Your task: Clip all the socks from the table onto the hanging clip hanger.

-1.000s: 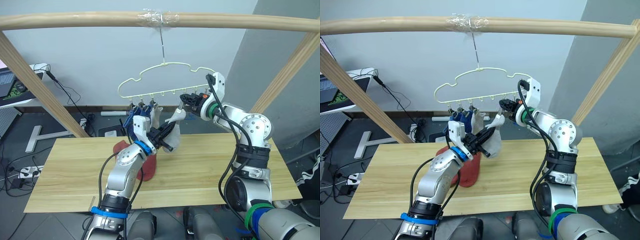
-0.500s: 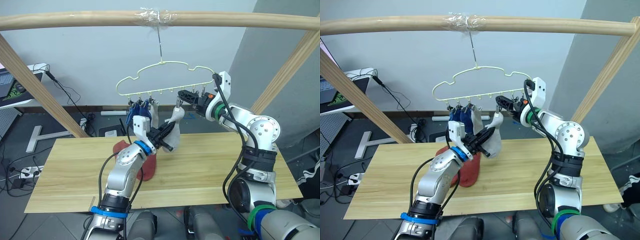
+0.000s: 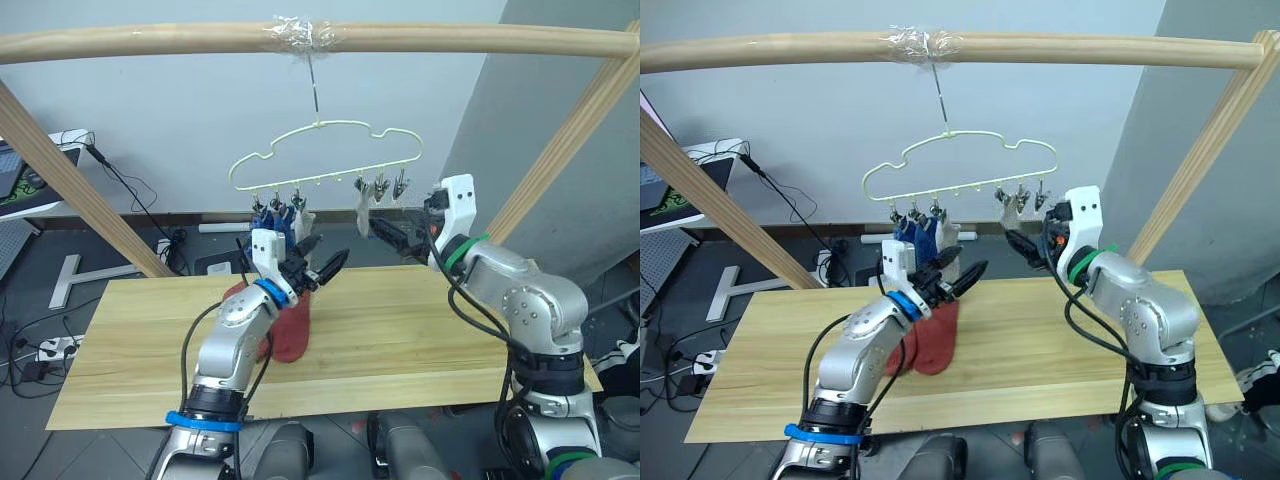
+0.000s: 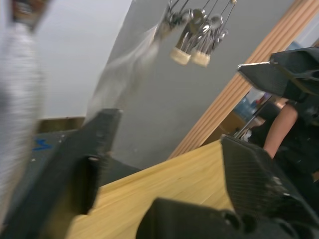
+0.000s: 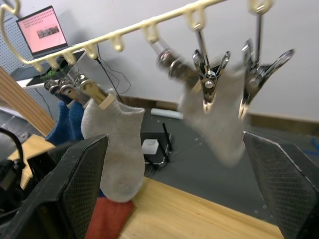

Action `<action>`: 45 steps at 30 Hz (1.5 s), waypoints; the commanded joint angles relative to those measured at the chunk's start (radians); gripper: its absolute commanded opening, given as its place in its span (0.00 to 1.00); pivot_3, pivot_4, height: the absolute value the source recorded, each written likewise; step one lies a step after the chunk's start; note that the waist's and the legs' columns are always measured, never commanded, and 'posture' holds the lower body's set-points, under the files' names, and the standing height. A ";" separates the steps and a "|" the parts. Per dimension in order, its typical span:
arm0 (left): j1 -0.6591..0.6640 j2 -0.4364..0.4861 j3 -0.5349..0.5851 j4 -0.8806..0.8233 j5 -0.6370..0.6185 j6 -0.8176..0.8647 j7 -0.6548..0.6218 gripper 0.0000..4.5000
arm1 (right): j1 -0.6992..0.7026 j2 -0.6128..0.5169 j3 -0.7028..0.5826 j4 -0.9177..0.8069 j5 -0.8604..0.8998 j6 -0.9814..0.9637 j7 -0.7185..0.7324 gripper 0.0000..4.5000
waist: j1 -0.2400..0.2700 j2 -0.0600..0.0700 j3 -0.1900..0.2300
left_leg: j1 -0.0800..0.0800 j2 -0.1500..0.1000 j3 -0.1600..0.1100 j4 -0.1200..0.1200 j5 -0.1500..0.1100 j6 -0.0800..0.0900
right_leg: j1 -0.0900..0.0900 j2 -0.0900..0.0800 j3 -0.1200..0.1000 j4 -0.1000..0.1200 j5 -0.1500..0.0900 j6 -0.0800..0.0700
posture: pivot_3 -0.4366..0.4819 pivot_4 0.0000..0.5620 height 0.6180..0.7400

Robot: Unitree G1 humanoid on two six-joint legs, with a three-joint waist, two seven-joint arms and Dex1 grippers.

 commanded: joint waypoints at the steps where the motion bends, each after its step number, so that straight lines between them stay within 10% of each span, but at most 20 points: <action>1: 0.012 0.032 0.005 -0.060 -0.017 0.005 -0.031 0.99 | 0.017 -0.016 0.044 -0.054 -0.068 -0.111 0.026 1.00 | 0.000 0.000 0.000 | 0.000 0.000 0.000 0.000 0.000 0.000 | 0.000 0.000 0.000 0.000 0.000 0.000 | 0.45 0.34 1.00; 11: 0.063 0.127 0.052 -0.192 -0.054 0.059 -0.046 1.00 | 0.091 0.020 0.125 -0.044 -0.213 -0.290 0.023 0.87 | 0.004 0.000 0.000 | -0.001 0.000 -0.001 0.000 0.000 0.000 | -0.001 -0.001 0.001 0.000 0.000 0.000 | 0.47 0.31 1.00; 18: 0.035 0.114 0.053 -0.222 -0.064 0.075 -0.021 1.00 | 0.085 0.063 0.129 0.002 -0.280 -0.341 0.006 0.43 | 0.006 0.000 0.000 | -0.001 0.000 -0.001 0.001 0.000 -0.001 | -0.001 -0.001 0.001 0.000 0.000 0.000 | 0.48 0.30 1.00; 45: 0.004 0.111 0.045 -0.245 -0.066 0.083 -0.006 1.00 | -0.142 0.221 0.105 0.409 -0.484 -0.578 -0.104 0.43 | 0.005 0.000 0.000 | 0.000 0.000 0.001 0.001 0.000 -0.001 | -0.001 -0.001 0.002 0.002 0.004 -0.006 | 0.50 0.29 1.00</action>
